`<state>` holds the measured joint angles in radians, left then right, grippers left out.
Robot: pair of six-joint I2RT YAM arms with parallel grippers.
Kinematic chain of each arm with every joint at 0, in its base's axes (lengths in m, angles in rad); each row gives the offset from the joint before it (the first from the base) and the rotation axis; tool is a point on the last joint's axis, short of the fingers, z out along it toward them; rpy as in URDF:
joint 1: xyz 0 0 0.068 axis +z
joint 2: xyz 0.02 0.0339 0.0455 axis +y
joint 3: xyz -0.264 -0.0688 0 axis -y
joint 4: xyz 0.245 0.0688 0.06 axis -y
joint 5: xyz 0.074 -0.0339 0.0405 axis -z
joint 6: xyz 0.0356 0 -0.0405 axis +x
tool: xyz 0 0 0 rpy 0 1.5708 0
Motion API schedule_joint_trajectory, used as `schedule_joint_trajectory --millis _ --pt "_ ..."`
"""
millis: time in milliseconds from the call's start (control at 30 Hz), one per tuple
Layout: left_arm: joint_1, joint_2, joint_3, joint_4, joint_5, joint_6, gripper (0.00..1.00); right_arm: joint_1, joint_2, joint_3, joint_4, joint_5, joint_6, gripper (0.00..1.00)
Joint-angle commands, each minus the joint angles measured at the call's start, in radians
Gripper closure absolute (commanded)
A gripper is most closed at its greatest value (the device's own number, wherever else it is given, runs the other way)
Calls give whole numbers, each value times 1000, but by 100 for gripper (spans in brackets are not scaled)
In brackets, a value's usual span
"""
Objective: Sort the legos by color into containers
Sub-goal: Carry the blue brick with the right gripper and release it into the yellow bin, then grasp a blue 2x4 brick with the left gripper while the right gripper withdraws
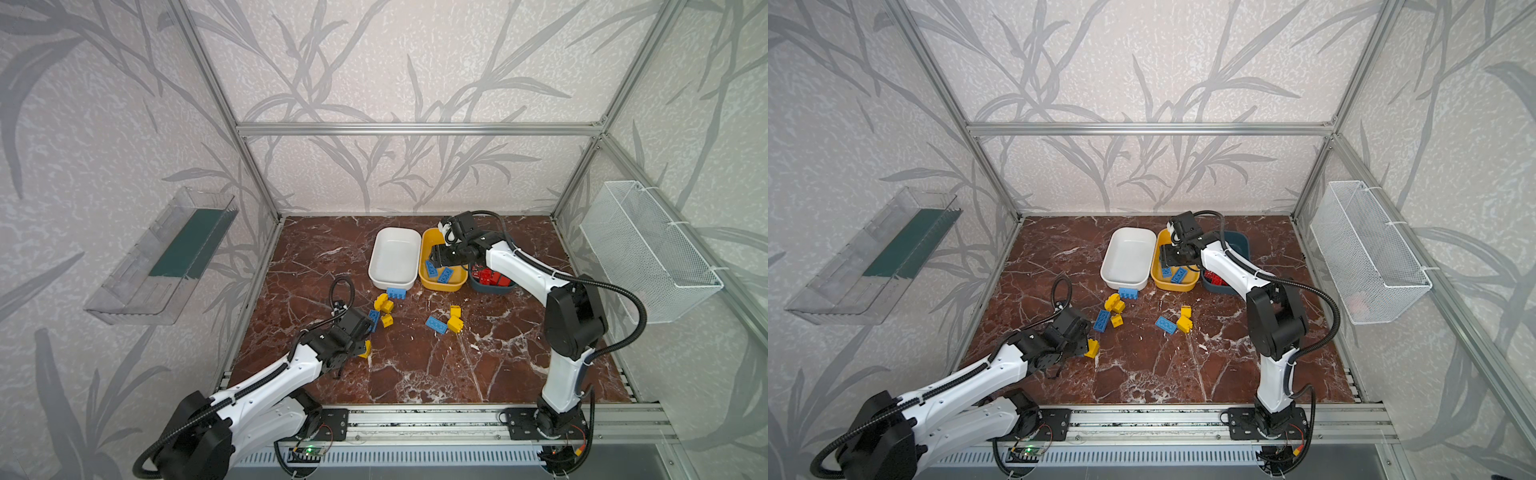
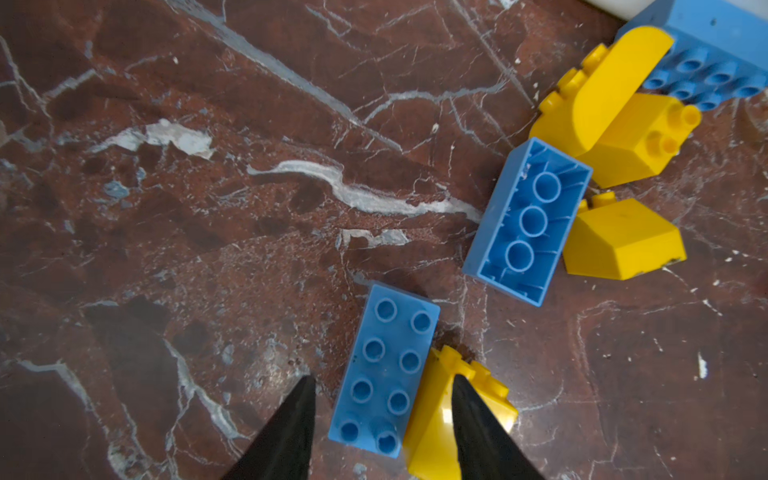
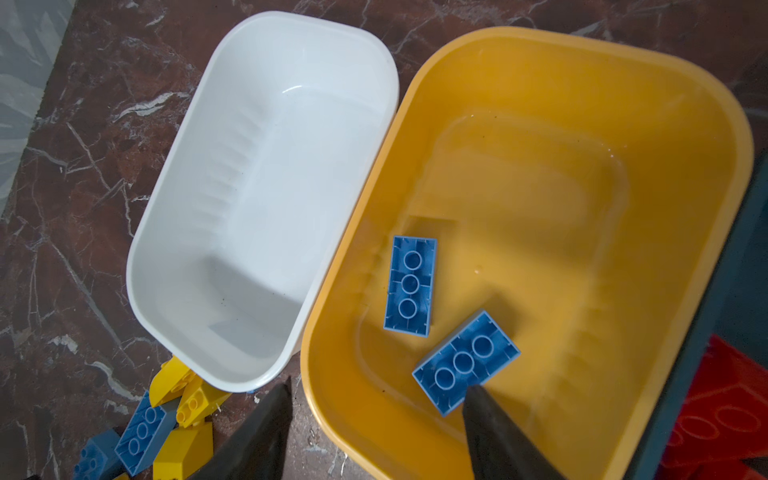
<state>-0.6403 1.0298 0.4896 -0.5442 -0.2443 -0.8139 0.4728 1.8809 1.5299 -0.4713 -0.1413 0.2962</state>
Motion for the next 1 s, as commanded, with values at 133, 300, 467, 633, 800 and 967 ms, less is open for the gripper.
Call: schedule_joint_trajectory --millis 133,300,467,633,800,967 --pt "4 42 -22 45 5 -11 56 -2 -97 -81 47 -14 12 33" --pt "3 67 -14 69 18 2 58 -2 -122 -118 49 -1 6 33" --pt "4 100 -3 69 23 1 44 -3 -131 -125 40 -7 3 33" --pt "3 120 7 64 19 -1 34 -2 -145 -138 46 -15 6 33" --pt "4 146 17 62 19 -2 47 -1 -169 -182 64 -20 16 33" --pt "5 189 32 76 29 9 54 1 -247 -248 82 -21 28 33"
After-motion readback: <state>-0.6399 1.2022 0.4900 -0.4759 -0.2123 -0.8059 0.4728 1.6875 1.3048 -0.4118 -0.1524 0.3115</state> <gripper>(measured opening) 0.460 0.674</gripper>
